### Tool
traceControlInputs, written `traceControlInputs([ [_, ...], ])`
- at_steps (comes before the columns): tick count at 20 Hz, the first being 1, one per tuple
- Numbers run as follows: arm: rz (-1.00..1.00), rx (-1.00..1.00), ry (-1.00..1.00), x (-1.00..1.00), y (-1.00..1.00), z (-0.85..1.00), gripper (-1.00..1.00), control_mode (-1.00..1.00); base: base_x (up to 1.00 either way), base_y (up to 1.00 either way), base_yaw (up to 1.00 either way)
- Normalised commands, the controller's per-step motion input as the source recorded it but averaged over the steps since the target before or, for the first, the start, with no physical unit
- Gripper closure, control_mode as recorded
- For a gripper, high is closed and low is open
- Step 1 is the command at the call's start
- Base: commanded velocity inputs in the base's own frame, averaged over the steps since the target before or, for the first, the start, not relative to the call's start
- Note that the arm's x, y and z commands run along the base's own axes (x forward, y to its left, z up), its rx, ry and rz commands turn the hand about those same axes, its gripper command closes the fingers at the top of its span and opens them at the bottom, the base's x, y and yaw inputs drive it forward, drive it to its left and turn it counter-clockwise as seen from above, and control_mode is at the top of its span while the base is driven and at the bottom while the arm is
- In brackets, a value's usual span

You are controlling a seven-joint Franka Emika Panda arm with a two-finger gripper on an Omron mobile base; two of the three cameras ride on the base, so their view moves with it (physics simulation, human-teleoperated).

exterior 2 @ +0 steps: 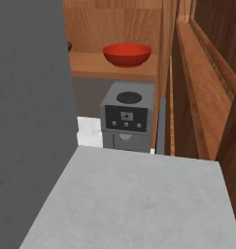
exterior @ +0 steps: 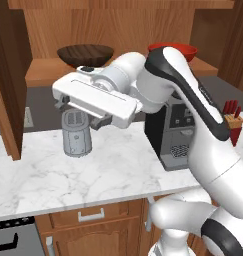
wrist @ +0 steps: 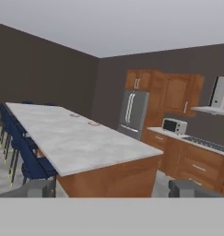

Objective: Move the bowls from the cabinet to the plates on the dining table.

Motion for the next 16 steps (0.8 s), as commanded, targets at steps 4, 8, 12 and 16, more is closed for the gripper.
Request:
traceControlInputs([
  [4, 0.00, 0.00, 0.00, -0.05, -0.74, 0.01, -1.00, -1.00, 0.00, 0.00, 0.00],
  [8, 0.00, 0.04, -0.01, -0.11, -0.73, 0.00, -1.00, -1.00, 0.00, 0.00, 0.00],
  [12, 0.01, 0.04, -0.02, -0.04, -0.64, 0.00, -1.00, -1.00, 0.00, 0.00, 0.00],
  [16, 0.08, 0.00, 0.00, 0.00, -0.49, -0.01, -1.00, -1.00, 0.00, 0.00, 0.00],
])
